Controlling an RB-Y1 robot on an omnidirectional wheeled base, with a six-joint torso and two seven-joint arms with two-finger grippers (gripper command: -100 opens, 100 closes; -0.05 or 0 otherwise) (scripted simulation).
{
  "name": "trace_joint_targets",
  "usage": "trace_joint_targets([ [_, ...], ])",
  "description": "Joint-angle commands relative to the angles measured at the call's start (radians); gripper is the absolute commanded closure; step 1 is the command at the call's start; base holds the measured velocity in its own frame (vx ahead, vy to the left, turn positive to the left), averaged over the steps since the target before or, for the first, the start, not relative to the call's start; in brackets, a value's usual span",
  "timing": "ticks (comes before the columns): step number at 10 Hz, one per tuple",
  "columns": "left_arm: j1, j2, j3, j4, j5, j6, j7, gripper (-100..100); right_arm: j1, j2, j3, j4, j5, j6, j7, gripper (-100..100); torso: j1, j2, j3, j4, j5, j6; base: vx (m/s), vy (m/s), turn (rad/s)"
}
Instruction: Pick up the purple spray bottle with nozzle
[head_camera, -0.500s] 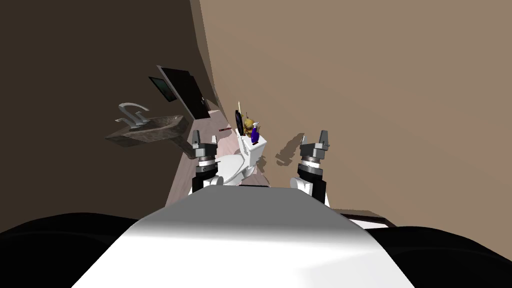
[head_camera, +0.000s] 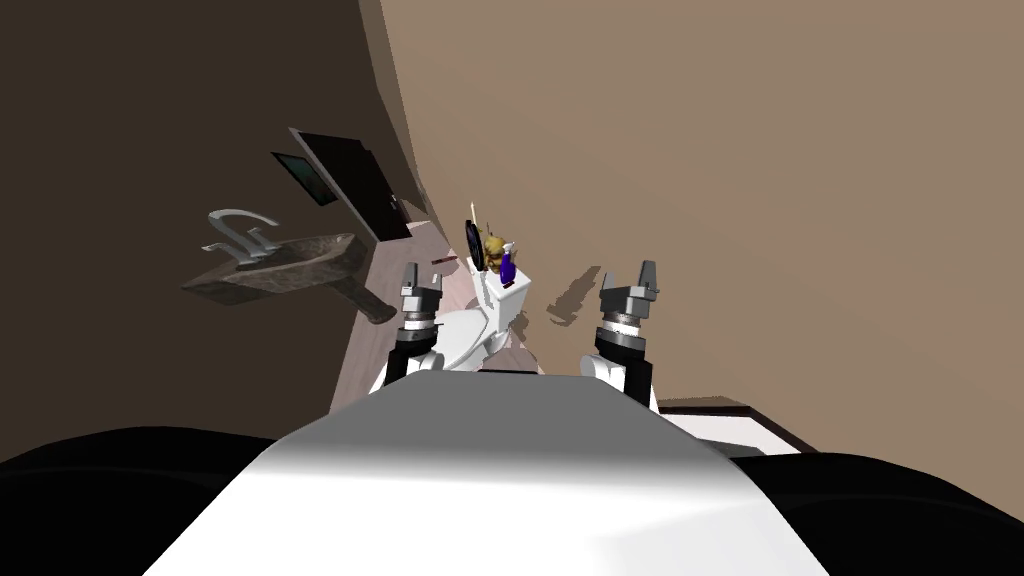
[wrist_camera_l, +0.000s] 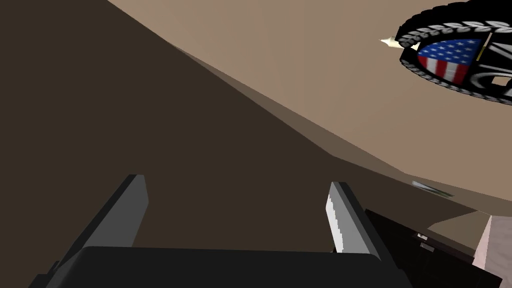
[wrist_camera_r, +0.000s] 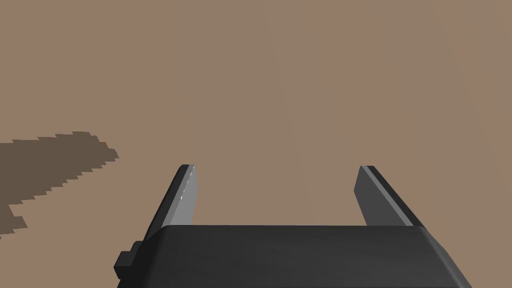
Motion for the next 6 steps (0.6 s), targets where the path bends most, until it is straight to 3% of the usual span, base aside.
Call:
trace_joint_targets([
  [1, -0.023, 0.050, -0.003, 0.027, -0.003, 0.018, -0.016, -100, 0.000, 0.000, 0.000, 0.000, 0.000, 0.000, 0.000, 0, 0.000, 0.000, 0.000, 0.000, 0.000, 0.000, -0.063, 0.095, -0.167],
  [6, -0.093, 0.185, -0.013, 0.112, -0.013, 0.066, -0.061, -100, 0.000, 0.000, 0.000, 0.000, 0.000, 0.000, 0.000, 0, 0.000, 0.001, 0.001, 0.000, 0.000, 0.000, -0.069, 0.099, -0.195],
])
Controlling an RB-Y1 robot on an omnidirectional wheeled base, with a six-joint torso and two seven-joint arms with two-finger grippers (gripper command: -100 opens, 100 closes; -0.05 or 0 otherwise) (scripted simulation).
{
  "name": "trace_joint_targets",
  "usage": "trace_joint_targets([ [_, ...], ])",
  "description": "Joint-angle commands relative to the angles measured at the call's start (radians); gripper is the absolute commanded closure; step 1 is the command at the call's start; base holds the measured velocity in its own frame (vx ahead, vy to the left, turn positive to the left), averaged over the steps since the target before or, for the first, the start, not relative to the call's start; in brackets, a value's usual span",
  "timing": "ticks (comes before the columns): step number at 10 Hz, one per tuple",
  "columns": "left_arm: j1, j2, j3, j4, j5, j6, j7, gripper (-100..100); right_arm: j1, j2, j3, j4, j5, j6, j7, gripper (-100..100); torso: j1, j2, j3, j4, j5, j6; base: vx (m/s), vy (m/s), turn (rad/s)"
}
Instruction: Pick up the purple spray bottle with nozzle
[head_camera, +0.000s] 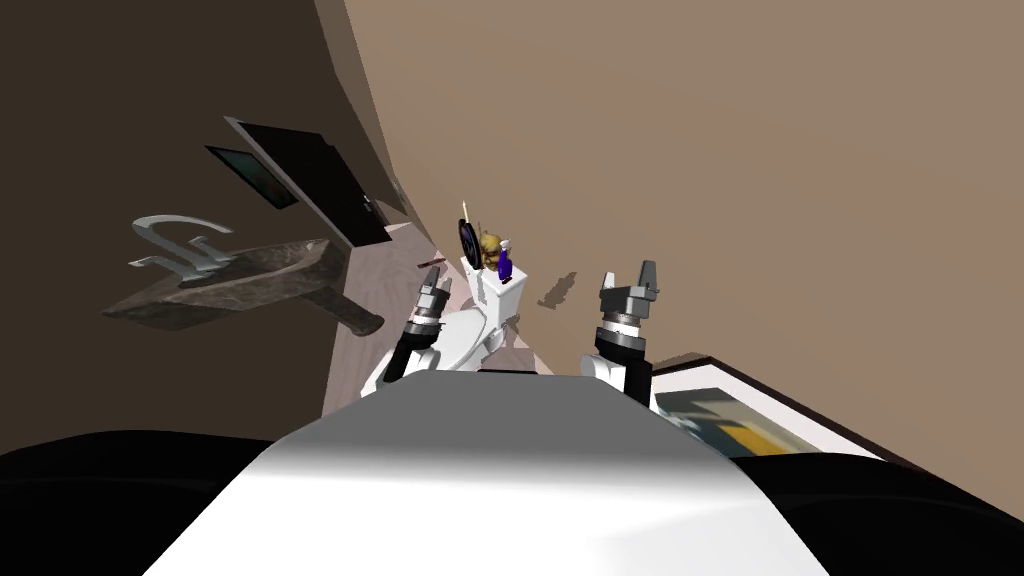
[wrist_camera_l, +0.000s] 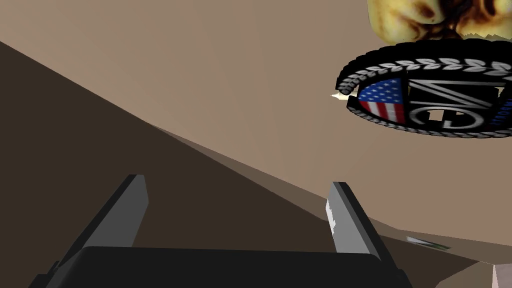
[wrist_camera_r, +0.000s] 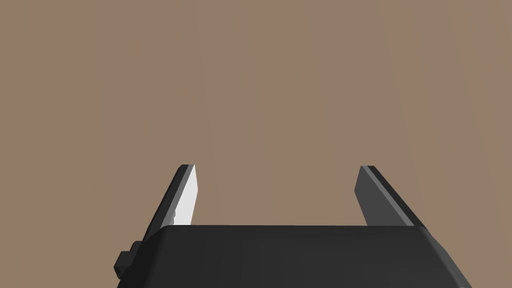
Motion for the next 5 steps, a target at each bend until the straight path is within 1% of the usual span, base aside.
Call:
trace_joint_targets([
  [1, -0.031, 0.050, -0.005, 0.038, -0.005, 0.021, -0.021, -100, 0.000, 0.000, 0.000, 0.000, 0.000, 0.000, 0.000, 0, 0.000, 0.000, 0.000, 0.000, 0.000, 0.000, -0.091, 0.129, -0.220],
  [2, -0.031, 0.066, -0.005, 0.038, -0.005, 0.021, -0.021, -100, 0.000, 0.000, 0.000, 0.000, 0.000, 0.000, 0.000, 0, 0.002, 0.001, 0.000, 0.000, 0.000, 0.000, -0.070, 0.108, -0.111],
  [3, -0.051, 0.103, -0.008, 0.062, -0.008, 0.035, -0.034, -100, 0.000, 0.000, 0.000, 0.000, 0.000, 0.000, 0.000, 0, 0.002, 0.000, 0.000, 0.000, 0.001, -0.001, -0.068, 0.097, -0.164],
  [5, -0.092, 0.168, -0.016, 0.112, -0.013, 0.064, -0.061, -100, 0.000, 0.000, 0.000, 0.000, 0.000, 0.000, 0.000, 0, 0.001, 0.000, 0.000, 0.000, 0.000, 0.000, -0.105, 0.113, -0.301],
])
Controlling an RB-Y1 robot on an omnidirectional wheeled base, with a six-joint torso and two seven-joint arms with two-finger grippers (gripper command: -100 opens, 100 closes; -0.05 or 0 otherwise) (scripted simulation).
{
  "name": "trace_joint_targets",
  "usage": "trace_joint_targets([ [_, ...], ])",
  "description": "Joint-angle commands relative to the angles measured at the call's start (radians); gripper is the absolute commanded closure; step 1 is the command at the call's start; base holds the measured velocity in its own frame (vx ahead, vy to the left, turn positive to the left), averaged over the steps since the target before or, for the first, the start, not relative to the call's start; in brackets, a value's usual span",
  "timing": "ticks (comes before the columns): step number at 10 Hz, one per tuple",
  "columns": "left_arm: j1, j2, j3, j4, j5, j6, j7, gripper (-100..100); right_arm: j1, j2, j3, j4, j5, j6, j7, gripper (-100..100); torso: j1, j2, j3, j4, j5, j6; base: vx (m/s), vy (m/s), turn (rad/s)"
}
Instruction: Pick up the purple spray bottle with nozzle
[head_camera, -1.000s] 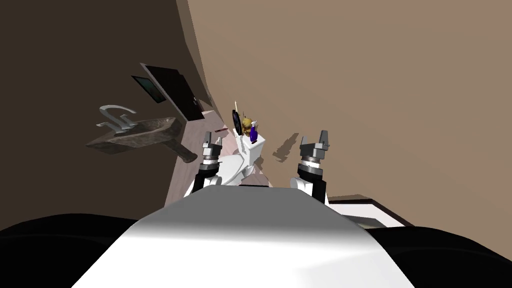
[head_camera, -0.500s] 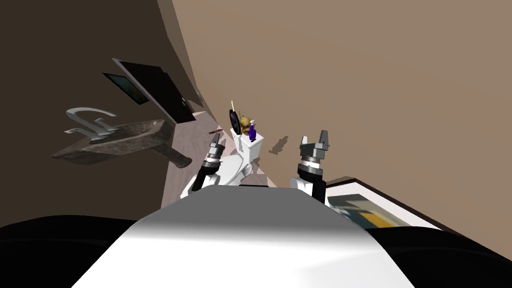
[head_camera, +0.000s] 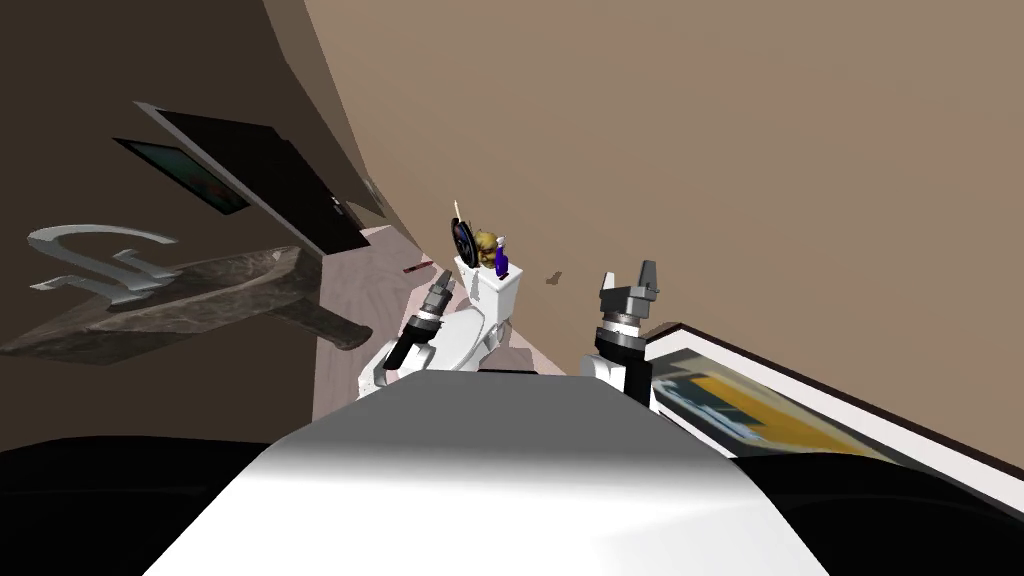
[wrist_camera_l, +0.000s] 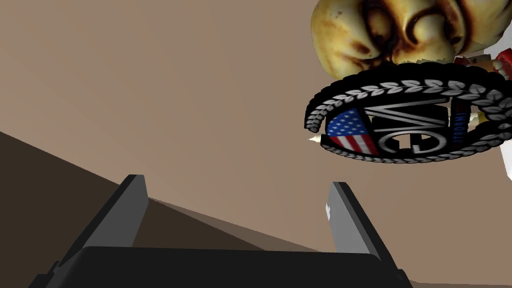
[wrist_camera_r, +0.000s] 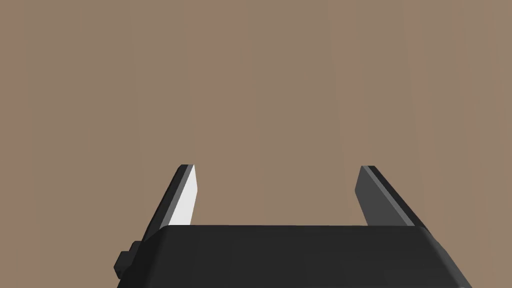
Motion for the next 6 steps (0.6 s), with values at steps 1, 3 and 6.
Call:
trace_joint_targets([
  [1, -0.013, 0.035, -0.004, 0.012, -0.003, 0.015, -0.012, -100, 0.000, 0.000, 0.000, 0.000, 0.000, 0.000, 0.000, 0, 0.000, 0.000, 0.000, 0.000, 0.000, 0.000, -0.080, 0.093, -0.076],
  [3, -0.055, 0.102, -0.013, 0.064, -0.006, 0.042, -0.040, -100, 0.000, 0.000, 0.000, 0.000, 0.000, 0.000, 0.000, 0, -0.003, -0.003, -0.002, -0.001, 0.000, 0.000, -0.075, 0.075, -0.223],
  [6, -0.097, 0.183, -0.025, 0.120, -0.007, 0.066, -0.069, -100, 0.000, 0.000, 0.000, 0.000, 0.000, 0.000, 0.000, 0, -0.003, -0.004, -0.002, -0.001, -0.001, 0.000, -0.066, 0.061, -0.185],
])
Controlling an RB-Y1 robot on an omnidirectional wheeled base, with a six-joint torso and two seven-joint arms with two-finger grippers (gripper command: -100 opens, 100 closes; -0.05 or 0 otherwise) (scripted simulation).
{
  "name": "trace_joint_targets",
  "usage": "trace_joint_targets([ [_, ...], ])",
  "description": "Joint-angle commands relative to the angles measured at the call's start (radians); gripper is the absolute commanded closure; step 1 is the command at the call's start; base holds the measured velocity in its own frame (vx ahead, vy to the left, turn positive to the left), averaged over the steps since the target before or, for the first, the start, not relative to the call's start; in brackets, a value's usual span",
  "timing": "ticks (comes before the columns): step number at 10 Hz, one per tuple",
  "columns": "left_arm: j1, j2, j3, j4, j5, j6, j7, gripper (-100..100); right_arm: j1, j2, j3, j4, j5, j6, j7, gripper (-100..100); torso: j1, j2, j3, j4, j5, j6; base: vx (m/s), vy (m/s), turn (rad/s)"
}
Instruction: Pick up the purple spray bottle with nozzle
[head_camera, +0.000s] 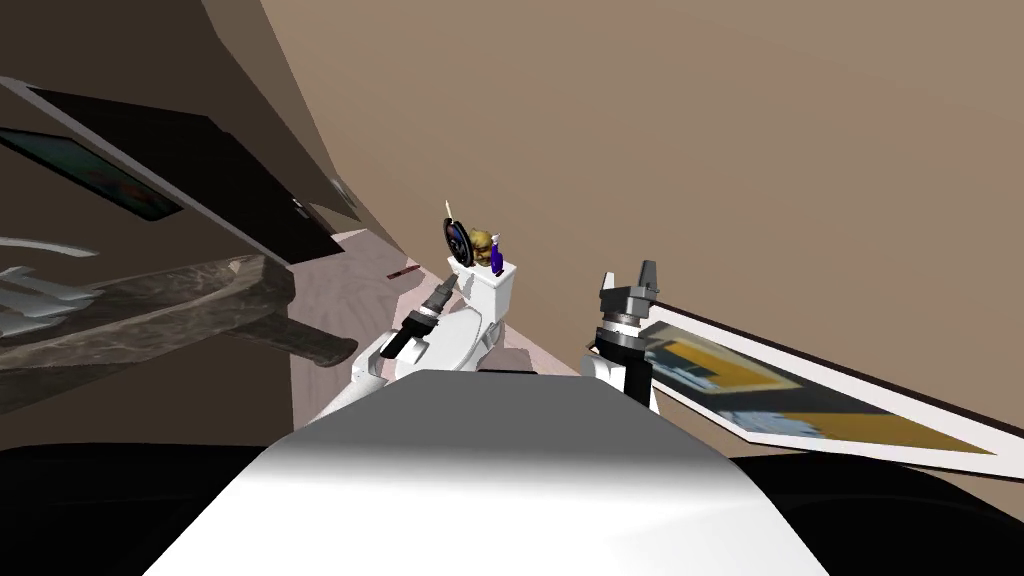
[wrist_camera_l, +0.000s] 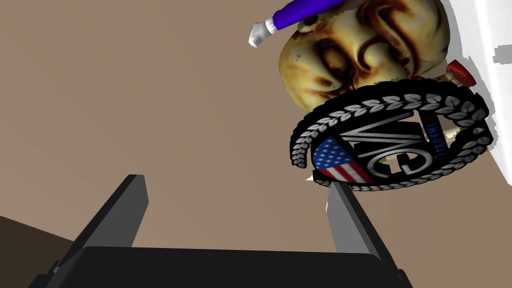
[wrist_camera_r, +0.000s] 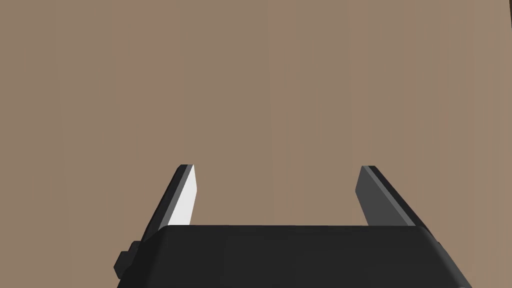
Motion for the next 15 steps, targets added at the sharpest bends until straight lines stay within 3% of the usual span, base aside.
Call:
trace_joint_targets([
  [1, -0.022, 0.032, -0.002, 0.021, 0.002, 0.012, -0.007, -100, 0.000, 0.000, 0.000, 0.000, 0.000, 0.000, 0.000, 0, 0.000, 0.000, 0.000, 0.000, 0.000, 0.000, -0.056, 0.038, -0.099],
  [7, -0.123, 0.212, -0.041, 0.175, 0.017, 0.056, -0.082, -100, 0.000, 0.000, 0.000, 0.000, 0.000, 0.000, 0.000, 0, -0.003, -0.003, -0.002, -0.001, -0.001, 0.000, -0.044, 0.017, -0.198],
  [9, -0.161, 0.283, -0.061, 0.239, 0.030, 0.065, -0.112, -100, 0.000, 0.000, 0.000, 0.000, 0.000, 0.000, 0.000, 0, -0.005, -0.004, -0.002, -0.001, -0.001, 0.000, -0.017, -0.035, -0.277],
  [10, -0.161, 0.291, -0.061, 0.242, 0.030, 0.065, -0.112, -100, 0.000, 0.000, 0.000, 0.000, 0.000, 0.000, 0.000, 0, -0.006, -0.005, -0.003, -0.001, -0.001, 0.000, 0.002, -0.032, -0.066],
  [15, -0.248, 0.444, -0.115, 0.410, 0.072, 0.073, -0.186, -100, 0.000, 0.000, 0.000, 0.000, 0.000, 0.000, 0.000, 0, -0.009, -0.008, -0.004, -0.002, -0.002, 0.000, 0.032, -0.064, -0.212],
])
